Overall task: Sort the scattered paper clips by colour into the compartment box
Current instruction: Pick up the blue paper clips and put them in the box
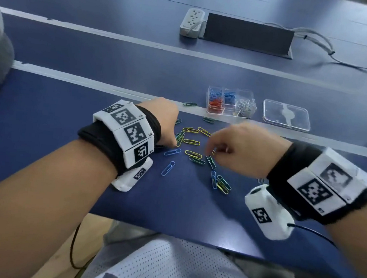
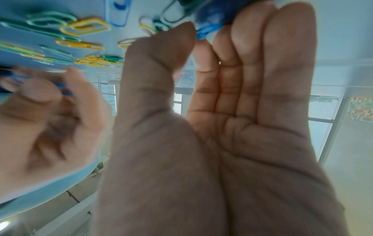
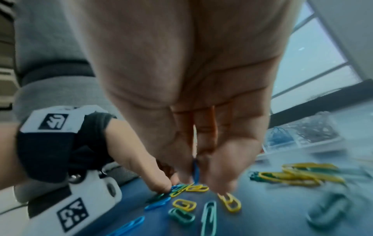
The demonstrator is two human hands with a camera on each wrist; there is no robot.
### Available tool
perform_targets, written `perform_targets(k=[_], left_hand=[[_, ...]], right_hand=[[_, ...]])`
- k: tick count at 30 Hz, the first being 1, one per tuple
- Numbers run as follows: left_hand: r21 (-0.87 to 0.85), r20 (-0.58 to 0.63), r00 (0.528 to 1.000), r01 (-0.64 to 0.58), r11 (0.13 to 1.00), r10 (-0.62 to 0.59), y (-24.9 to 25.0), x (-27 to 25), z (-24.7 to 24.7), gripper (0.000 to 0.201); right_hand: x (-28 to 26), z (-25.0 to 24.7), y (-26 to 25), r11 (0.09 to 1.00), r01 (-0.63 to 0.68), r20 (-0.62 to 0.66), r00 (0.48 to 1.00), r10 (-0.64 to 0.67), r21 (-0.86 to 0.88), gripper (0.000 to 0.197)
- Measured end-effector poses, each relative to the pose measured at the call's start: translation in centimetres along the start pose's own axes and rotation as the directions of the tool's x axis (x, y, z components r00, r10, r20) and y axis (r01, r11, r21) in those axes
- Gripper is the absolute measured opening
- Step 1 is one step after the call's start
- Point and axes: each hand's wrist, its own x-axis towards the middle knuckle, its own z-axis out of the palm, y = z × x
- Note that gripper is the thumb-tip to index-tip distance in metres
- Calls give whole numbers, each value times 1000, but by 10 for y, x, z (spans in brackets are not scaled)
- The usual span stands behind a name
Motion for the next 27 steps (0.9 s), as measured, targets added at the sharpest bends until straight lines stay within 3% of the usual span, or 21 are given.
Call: perform_targets(k=[3, 6, 10, 13, 21, 25, 27], left_hand=[[-8, 7, 1000, -30, 1000, 30, 0, 2, 0, 17], [-30, 15, 997, -78, 996, 79, -2, 2, -1, 2], [-106, -8, 992, -128, 986, 128, -8, 0, -3, 20], [-191, -24, 989, -145, 971, 143, -11, -8, -9, 21], [-417, -40, 998, -62, 907, 49, -25, -22, -9, 26], [-381, 45, 997, -43, 924, 64, -23, -24, -2, 14], [-298, 62, 992, -90, 950, 114, -19, -25, 3, 5]], right_hand=[[-17, 9, 0, 994, -64, 18, 998, 63, 91, 28], [-22, 19, -1, 987, -111, 25, 994, 108, 119, 29], [-21, 26, -1, 975, -200, -18, 979, 203, 98, 24], [-15, 24, -3, 968, -248, 67, 967, 246, 24, 37], [-5, 21, -5, 985, -164, 97, 981, 169, -57, 23], [-2, 13, -12, 995, -90, 102, 991, 87, 32, 14], [1, 12, -16, 995, -33, 97, 995, 24, 91, 13]])
